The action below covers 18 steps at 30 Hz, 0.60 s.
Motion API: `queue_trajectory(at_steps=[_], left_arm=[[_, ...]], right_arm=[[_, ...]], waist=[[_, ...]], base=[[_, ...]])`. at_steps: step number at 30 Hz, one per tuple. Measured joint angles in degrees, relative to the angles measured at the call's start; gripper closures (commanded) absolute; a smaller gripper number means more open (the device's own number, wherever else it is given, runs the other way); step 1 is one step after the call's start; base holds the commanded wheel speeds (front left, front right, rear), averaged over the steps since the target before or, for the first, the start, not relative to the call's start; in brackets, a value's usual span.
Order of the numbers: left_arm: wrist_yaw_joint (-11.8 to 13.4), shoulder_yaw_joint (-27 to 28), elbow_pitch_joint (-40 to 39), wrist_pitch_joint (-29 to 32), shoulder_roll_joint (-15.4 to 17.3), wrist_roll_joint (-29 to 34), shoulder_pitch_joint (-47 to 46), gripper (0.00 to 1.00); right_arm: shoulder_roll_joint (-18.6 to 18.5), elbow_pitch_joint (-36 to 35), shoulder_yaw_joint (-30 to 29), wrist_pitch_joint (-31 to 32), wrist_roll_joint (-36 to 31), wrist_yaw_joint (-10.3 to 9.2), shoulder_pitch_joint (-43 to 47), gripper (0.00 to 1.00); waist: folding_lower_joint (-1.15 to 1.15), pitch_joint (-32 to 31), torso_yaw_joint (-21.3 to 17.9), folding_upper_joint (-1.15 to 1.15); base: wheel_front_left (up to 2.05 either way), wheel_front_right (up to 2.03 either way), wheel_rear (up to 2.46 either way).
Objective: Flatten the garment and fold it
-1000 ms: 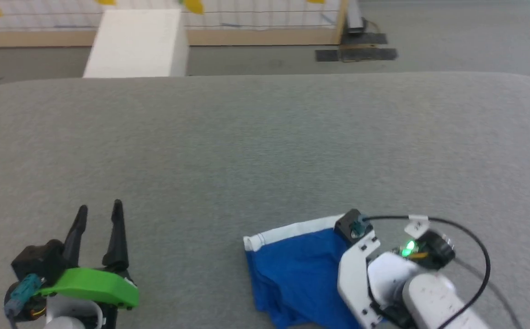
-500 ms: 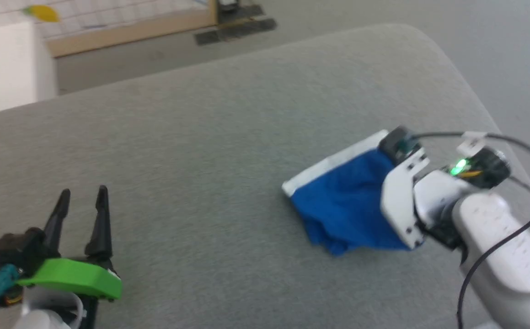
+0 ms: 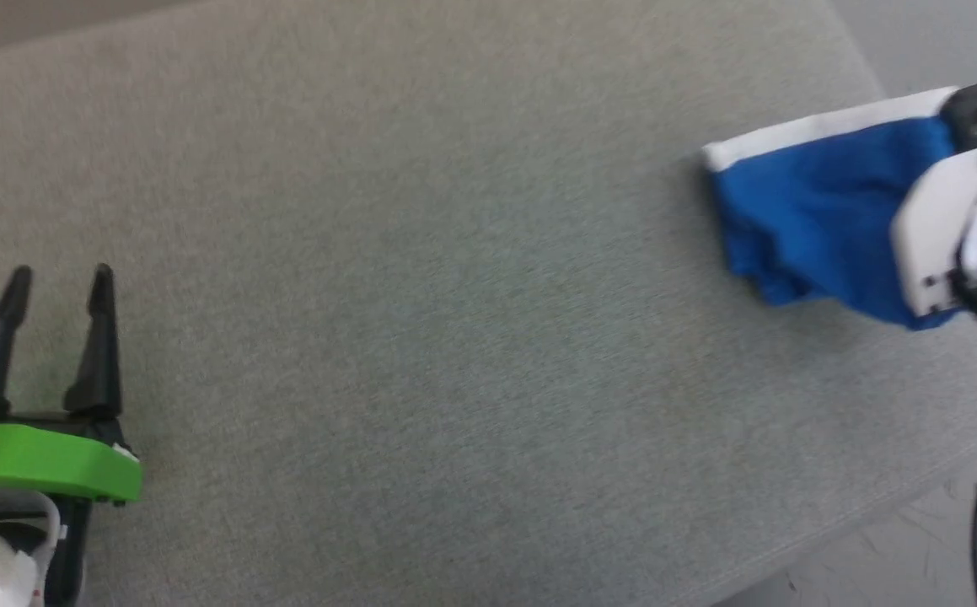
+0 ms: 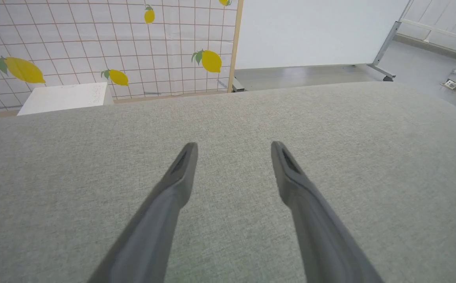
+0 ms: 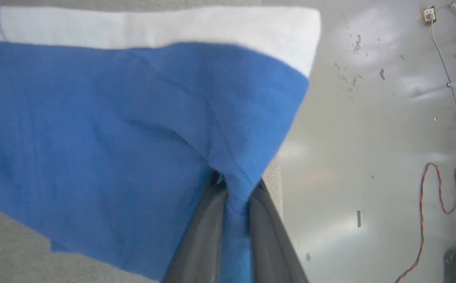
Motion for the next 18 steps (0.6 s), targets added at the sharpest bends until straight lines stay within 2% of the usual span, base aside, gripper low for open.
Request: queue_trajectory(at_steps=[8,9,10,11,12,18], left_arm=[[0.4,1.6,-1.8,0.2,0.7,-0.6,0.1,0.00],[0.4,1.6,-1.9,0.2,0.8,-0.7,0.1,0.00],[0.4,1.7,-2.0,0.2,0.9,-0.8,0.1,0.00],[0.4,1.7,-2.0,0.2,0.9,-0.9,0.1,0.00],[0.4,1.8,-2.0,0.2,1.0,-0.9,0.1,0.00],[0.4,1.8,-2.1,-0.4,1.3,-0.9,0.1,0.00]], right_arm=[[-0.1,-0.5,-12.2,-1.3,-5.8,0.00,-0.8,1.00],[0.0,-0.9,-13.0,-1.8,-6.6,0.00,-0.8,0.96],[0.2,-1.3,-14.0,-2.3,-7.2,0.00,-0.8,0.65],[0.4,-1.5,-15.0,-2.5,-7.7,0.00,-0.8,0.07],[0.6,-1.5,-16.0,-2.4,-8.2,0.00,-0.8,0.00],[1.4,-2.3,-20.5,-2.5,-11.4,0.00,-0.9,0.00]], waist=[[0.00,6.5,3.3,0.00],[0.00,7.1,3.8,0.00],[0.00,7.7,4.3,0.00],[0.00,8.2,4.7,0.00],[0.00,8.6,5.1,0.00],[0.00,9.9,6.9,0.00]], base=[[0.00,0.00,0.00],[0.00,0.00,0.00],[0.00,0.00,0.00],[0.00,0.00,0.00],[0.00,0.00,0.00],[0.00,0.00,0.00]])
